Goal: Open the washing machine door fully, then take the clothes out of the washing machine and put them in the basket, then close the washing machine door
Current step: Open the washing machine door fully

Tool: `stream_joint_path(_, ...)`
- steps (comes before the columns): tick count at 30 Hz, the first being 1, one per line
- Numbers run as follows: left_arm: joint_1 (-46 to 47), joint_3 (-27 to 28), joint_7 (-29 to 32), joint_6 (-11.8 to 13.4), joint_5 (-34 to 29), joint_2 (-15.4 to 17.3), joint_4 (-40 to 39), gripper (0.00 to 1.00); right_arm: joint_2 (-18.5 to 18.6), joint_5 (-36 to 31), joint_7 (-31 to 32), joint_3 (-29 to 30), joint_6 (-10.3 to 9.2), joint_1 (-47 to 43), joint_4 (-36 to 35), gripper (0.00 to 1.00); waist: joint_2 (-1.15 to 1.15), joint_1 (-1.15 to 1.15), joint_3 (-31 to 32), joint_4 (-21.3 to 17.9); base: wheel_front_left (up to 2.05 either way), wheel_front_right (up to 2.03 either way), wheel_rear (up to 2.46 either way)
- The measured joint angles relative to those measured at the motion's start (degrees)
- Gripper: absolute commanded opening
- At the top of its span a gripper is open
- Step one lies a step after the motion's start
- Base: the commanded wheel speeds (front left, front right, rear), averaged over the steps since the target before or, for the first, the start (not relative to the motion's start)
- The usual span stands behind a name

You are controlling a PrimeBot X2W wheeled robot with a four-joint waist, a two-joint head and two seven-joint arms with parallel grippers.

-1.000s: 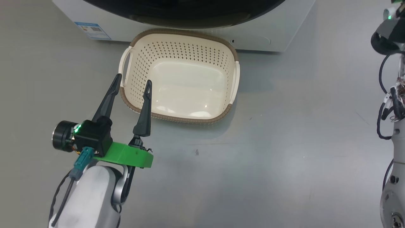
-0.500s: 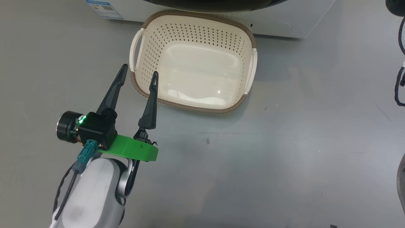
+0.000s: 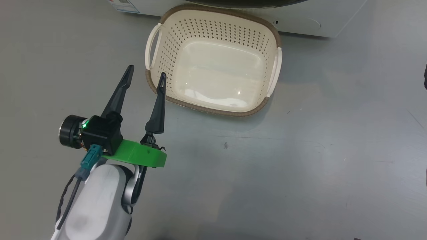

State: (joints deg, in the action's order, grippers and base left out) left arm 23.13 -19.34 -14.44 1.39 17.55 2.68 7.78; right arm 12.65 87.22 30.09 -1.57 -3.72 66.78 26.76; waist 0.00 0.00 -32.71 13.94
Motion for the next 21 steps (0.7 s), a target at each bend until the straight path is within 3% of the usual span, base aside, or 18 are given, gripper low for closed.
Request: stream_joint_path(21, 0.42, 0.22, 0.0, -0.26, -0.25, -0.41, 0.68, 1.0, 2.32, 1.75, 8.23, -1.19, -0.53, 2.26, 5.58, 0.0, 0.0, 0.0, 0.38, 0.78, 0.0, 0.0, 0.0)
